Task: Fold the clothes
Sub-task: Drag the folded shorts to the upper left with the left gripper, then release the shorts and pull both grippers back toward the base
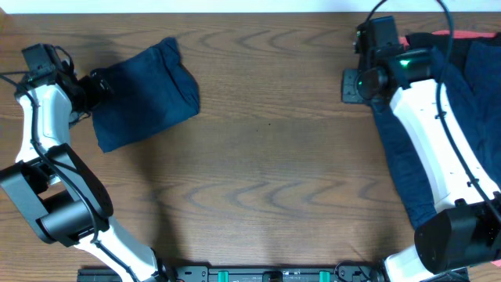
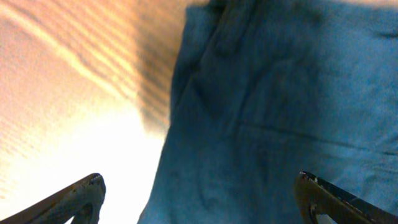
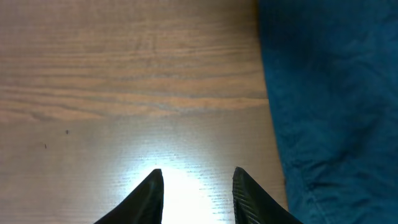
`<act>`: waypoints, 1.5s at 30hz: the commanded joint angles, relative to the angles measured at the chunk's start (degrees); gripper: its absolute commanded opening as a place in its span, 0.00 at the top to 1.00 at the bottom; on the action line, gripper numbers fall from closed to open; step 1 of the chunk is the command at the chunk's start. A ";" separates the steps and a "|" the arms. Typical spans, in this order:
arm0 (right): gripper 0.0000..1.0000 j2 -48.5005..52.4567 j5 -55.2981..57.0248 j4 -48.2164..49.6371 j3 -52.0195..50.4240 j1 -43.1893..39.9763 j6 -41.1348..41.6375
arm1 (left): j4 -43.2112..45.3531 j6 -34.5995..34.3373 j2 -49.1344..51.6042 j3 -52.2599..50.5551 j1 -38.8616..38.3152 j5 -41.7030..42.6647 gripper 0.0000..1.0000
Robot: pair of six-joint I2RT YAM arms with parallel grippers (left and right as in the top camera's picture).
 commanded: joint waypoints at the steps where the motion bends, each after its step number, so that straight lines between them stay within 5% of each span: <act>1: 0.61 -0.76 -6.64 1.22 0.59 -4.11 0.79 | -0.57 0.94 -4.94 2.03 -2.95 -1.03 0.02; 11: 0.55 -0.76 -8.55 4.31 0.59 -11.15 -4.00 | -2.43 1.01 -9.05 2.03 -16.59 -1.07 0.02; 14: 0.29 -0.76 -8.57 4.61 0.59 -12.52 -5.79 | -4.13 1.01 -9.05 2.03 -20.48 -1.07 0.02; 16: 0.03 -0.76 -8.57 4.59 0.59 -13.03 -6.97 | -5.99 1.01 -9.05 2.03 -22.47 -1.07 0.02; 17: 0.01 -0.76 -8.57 4.59 0.59 -13.14 -7.58 | -7.52 0.98 -9.05 2.03 -23.28 -1.05 0.02; 28: 0.01 -2.51 -8.33 2.05 0.59 -13.35 -12.22 | -20.79 1.01 -15.50 2.03 -23.02 -1.05 0.02; 39: 0.01 -16.65 -8.31 2.12 -0.48 -13.33 -12.20 | -20.70 2.29 -33.27 -1.46 -22.97 -1.07 0.02; 45: 0.01 -28.83 -6.10 6.01 -10.25 -13.33 -12.20 | -16.44 2.69 -44.35 -10.71 -22.97 -1.05 0.02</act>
